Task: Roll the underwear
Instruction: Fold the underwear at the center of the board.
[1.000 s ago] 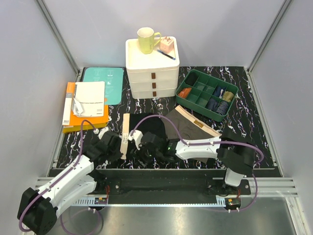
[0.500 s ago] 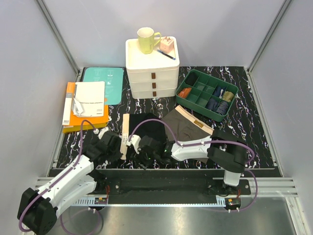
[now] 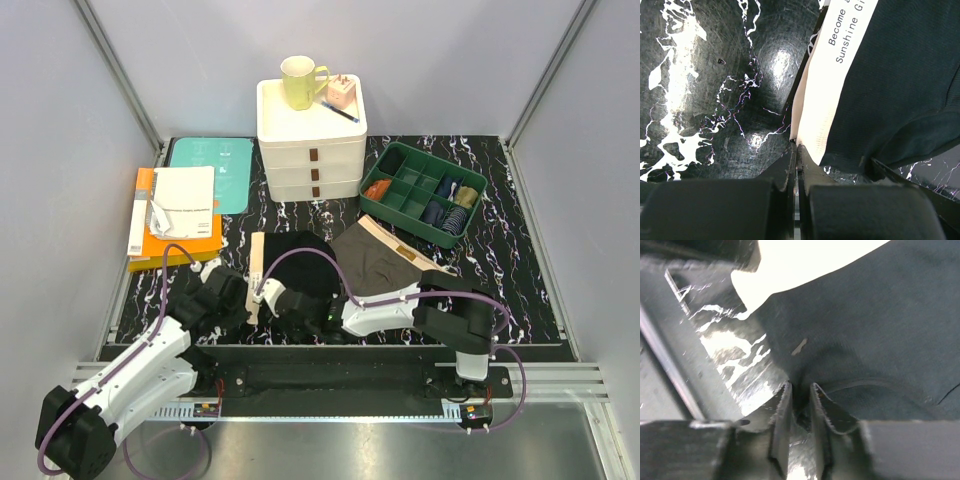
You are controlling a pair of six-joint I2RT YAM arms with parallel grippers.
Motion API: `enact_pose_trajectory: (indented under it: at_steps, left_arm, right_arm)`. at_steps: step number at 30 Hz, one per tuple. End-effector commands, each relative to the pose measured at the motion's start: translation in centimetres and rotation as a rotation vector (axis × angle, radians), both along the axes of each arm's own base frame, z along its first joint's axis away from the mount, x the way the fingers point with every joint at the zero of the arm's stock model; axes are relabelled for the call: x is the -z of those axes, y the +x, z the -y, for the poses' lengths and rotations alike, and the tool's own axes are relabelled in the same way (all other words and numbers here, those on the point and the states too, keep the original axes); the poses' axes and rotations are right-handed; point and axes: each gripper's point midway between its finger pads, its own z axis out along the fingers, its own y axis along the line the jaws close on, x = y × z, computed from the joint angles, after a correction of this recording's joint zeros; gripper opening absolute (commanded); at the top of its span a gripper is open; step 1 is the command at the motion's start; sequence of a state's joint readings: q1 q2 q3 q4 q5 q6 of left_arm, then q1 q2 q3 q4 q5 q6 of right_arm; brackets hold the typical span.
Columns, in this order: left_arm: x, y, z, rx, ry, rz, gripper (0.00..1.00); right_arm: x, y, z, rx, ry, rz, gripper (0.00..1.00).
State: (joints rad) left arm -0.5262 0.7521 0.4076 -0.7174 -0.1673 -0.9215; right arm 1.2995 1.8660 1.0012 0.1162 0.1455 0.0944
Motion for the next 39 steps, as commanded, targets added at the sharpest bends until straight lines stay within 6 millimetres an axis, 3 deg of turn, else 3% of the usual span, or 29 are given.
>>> enact_pose_trajectory:
  at_steps: [1, 4, 14, 19, 25, 31, 39]
  left_arm:
    - [-1.9, 1.0, 0.9, 0.009, -0.042, 0.044, 0.0]
    - [-2.0, 1.1, 0.8, 0.008, -0.045, 0.051, 0.0]
    - [-3.5, 1.3, 0.7, -0.008, -0.059, 0.08, 0.0]
    - [-4.6, 1.1, 1.0, -0.012, -0.09, 0.093, 0.0]
    - [-5.3, 1.1, 1.7, 0.0, -0.131, 0.094, 0.0]
    - [-6.4, 2.0, 1.6, -0.003, -0.11, 0.12, 0.0]
    - [-7.5, 4.4, 1.3, -0.03, -0.088, 0.168, 0.0]
  right_arm:
    - [3.6, 0.2, 2.1, 0.048, -0.14, 0.007, 0.19]
    - [3.2, -0.5, 1.8, 0.013, -0.133, -0.022, 0.01]
    - [-1.2, -6.5, 0.7, -0.187, -0.079, -0.291, 0.0]
    - [-3.4, -6.4, 0.5, -0.154, -0.054, -0.295, 0.0]
    - [-6.0, -3.9, 0.5, -0.036, -0.053, -0.212, 0.0]
    - [-8.4, 0.1, 0.5, 0.084, -0.017, -0.128, 0.0]
    - [-10.0, 5.4, 0.9, 0.17, 0.009, -0.074, 0.0]
